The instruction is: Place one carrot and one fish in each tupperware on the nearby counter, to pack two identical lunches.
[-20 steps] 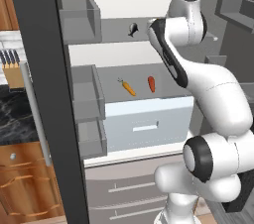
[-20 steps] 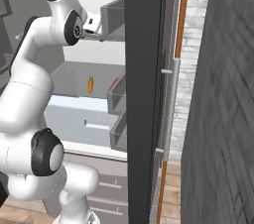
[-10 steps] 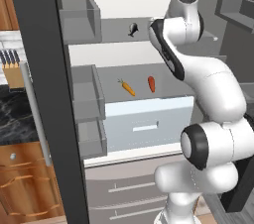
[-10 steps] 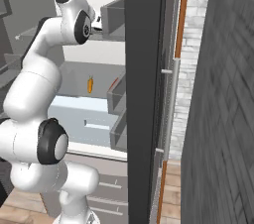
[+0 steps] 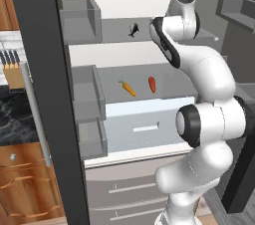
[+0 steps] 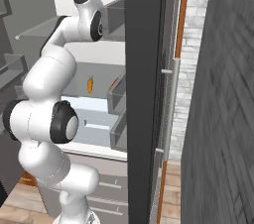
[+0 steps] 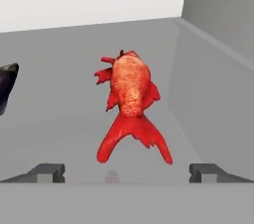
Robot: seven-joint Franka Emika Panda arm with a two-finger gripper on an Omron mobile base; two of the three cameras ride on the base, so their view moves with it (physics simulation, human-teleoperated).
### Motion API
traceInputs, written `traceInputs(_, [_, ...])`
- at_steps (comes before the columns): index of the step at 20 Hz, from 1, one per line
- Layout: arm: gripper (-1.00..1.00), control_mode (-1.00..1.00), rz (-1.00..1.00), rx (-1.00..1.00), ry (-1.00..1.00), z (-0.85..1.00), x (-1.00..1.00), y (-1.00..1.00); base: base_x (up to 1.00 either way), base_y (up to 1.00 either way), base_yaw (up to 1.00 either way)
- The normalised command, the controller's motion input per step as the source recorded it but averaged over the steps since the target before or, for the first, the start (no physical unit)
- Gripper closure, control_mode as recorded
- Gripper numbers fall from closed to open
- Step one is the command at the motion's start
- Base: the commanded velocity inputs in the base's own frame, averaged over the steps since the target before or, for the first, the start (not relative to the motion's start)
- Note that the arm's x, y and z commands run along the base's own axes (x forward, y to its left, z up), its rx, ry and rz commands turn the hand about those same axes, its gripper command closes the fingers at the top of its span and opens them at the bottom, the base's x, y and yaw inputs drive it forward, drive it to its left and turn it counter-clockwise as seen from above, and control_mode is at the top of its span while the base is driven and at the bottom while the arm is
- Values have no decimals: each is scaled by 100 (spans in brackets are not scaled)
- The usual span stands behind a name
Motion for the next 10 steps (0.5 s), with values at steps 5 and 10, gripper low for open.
traceInputs(5, [-100, -100, 0, 0, 1, 0, 73, -6, 0, 0, 0])
traceInputs(10, [-100, -100, 0, 0, 0, -1, 71, -17, 0, 0, 0])
